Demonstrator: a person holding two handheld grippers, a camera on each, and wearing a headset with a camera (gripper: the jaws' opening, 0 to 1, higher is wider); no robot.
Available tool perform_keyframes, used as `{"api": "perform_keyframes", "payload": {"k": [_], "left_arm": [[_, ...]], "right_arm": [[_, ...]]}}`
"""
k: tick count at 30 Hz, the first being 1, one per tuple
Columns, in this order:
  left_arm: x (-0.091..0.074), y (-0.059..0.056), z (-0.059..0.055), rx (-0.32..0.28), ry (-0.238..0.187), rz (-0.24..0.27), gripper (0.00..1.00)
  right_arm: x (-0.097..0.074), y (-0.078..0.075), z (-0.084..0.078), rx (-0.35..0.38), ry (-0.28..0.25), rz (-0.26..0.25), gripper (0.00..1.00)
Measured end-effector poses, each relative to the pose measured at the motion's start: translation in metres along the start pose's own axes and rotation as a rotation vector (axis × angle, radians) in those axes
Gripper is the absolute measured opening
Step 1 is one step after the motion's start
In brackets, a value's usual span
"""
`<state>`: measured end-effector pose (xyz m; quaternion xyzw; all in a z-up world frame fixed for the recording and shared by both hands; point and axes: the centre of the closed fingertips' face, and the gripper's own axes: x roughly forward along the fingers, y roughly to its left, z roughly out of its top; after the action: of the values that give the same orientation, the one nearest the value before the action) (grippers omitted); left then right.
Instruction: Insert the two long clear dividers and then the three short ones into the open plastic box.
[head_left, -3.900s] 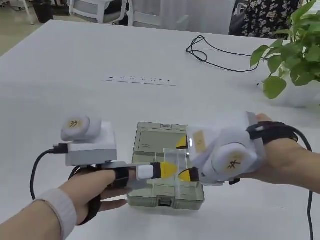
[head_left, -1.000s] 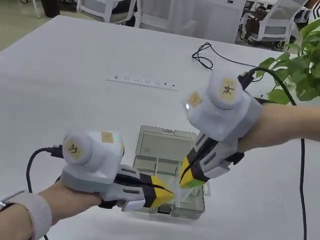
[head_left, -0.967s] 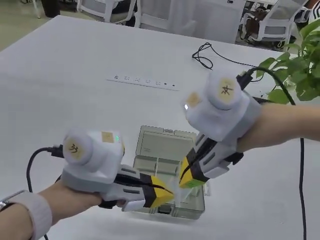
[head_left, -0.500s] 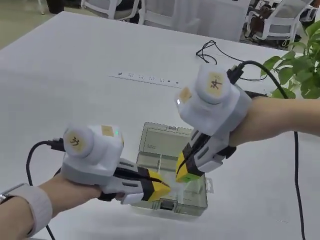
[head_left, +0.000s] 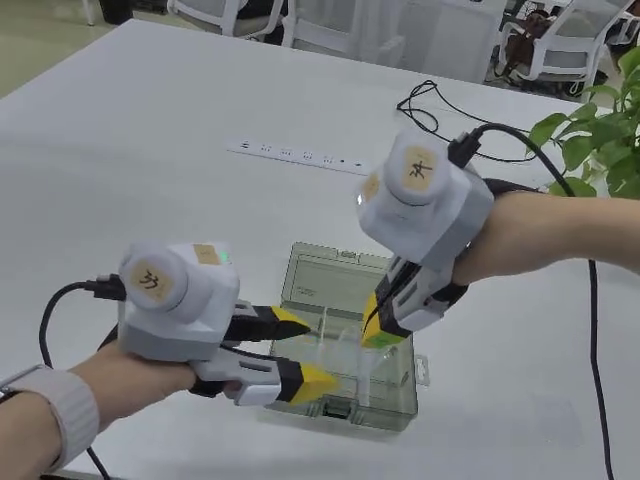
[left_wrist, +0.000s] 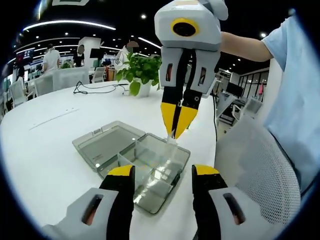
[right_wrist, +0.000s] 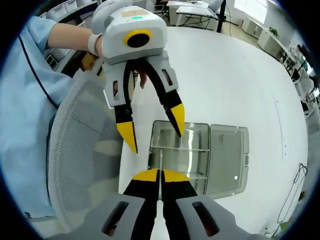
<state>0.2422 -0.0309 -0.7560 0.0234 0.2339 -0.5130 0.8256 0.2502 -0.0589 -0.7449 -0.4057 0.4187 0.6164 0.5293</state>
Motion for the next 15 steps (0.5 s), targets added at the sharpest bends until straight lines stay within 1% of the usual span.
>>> {"api": "perform_keyframes", "payload": {"k": [1, 3, 4, 6, 12, 15], "left_arm": [[-0.002, 0.003, -0.002, -0.008, 0.007, 0.015, 0.49], [-0.005, 0.007, -0.005, -0.006, 0.009, 0.036, 0.55], [-0.006, 0.009, -0.006, -0.007, 0.013, 0.046, 0.59], [-0.009, 0.014, -0.009, -0.009, 0.017, 0.069, 0.66], [-0.017, 0.029, -0.016, -0.032, 0.028, 0.15, 0.92], [-0.02, 0.034, -0.019, -0.042, 0.035, 0.176, 1.0]], "right_arm": [[0.0, -0.002, 0.0, 0.005, 0.001, -0.006, 0.02], [0.0, -0.007, 0.001, 0.021, -0.005, -0.011, 0.02], [0.0, -0.007, 0.001, 0.018, -0.005, -0.008, 0.02], [0.001, -0.012, 0.0, 0.025, -0.003, -0.018, 0.02], [0.003, -0.019, -0.002, 0.044, 0.003, -0.026, 0.02], [0.004, -0.021, -0.002, 0.05, 0.008, -0.026, 0.02]]}}
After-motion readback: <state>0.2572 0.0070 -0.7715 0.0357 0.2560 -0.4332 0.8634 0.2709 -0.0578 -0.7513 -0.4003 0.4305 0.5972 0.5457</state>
